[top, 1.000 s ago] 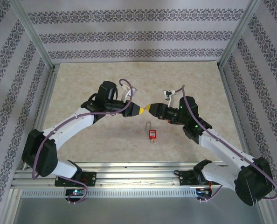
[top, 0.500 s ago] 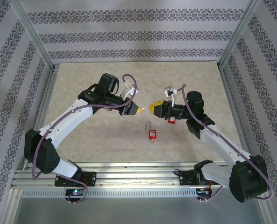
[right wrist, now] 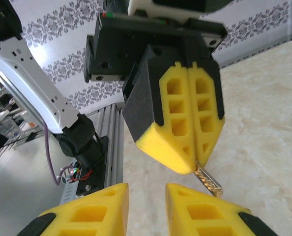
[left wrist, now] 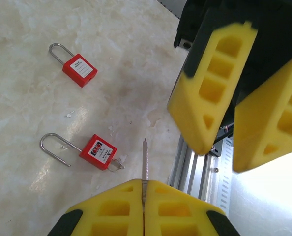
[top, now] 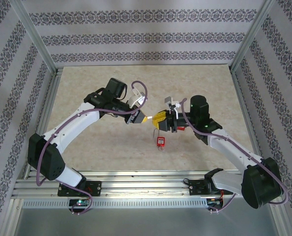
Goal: Unlock with the key
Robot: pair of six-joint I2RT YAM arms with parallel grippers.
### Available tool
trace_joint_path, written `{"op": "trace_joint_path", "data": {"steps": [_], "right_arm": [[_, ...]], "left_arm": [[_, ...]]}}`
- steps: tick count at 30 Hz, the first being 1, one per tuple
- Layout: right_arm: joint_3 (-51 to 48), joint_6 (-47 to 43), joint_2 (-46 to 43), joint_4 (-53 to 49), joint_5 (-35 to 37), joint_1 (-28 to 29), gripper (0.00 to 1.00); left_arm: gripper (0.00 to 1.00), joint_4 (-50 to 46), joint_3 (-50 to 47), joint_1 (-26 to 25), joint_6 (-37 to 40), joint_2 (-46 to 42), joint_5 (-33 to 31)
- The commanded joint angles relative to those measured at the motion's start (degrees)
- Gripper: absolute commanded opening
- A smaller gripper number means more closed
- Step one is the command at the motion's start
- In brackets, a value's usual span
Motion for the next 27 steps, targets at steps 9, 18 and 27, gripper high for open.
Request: {"op": "trace_joint_path", "data": {"steps": [9, 18, 27], "right_arm": [[1.65, -4.09, 2.56, -0.35, -0.28, 0.68, 0.20], [0.95, -4.09, 2.59, 0.20, -0.52, 0.86, 0.15], [1.21, -3.91, 3.60, 0.46, -1.03, 0.85, 0.07]], "left_arm": [[0.00, -0.34, -0.08, -2.02, 1.68, -1.62, 2.08], [0.00, -0.07, 0.09, -2.54, 1.72, -0.89, 2.63], [0.00, 1.16, -0.18, -2.98, 1.22, -0.69, 3.48]]}}
